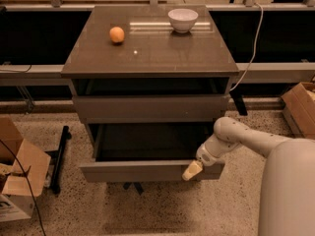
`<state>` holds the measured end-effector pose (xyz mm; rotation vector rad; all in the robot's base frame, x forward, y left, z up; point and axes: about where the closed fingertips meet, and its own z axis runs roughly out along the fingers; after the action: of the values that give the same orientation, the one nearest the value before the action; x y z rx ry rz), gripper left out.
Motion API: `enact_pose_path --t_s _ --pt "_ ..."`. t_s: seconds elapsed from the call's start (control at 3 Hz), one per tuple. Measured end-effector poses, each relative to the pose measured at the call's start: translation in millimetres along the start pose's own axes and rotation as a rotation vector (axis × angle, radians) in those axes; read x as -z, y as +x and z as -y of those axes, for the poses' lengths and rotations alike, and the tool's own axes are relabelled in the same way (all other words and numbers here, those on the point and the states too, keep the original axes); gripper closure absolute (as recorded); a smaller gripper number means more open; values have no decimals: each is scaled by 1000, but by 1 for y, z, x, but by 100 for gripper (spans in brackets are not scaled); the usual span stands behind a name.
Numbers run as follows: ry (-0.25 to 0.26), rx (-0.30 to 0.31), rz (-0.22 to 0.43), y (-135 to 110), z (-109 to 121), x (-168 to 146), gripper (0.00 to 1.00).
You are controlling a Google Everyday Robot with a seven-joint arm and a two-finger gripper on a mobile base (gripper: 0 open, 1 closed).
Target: Open middle drawer
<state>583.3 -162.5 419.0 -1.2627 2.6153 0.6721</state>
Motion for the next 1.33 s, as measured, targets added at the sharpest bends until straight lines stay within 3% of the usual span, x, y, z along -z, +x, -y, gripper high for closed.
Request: enact_pose_path --t_s 0.67,1.0,1.33 --pt "0 0 0 0 0 1 78" --pt "16 -1 8 9 -12 10 85" --pt "19 0 -6 12 -16 8 54"
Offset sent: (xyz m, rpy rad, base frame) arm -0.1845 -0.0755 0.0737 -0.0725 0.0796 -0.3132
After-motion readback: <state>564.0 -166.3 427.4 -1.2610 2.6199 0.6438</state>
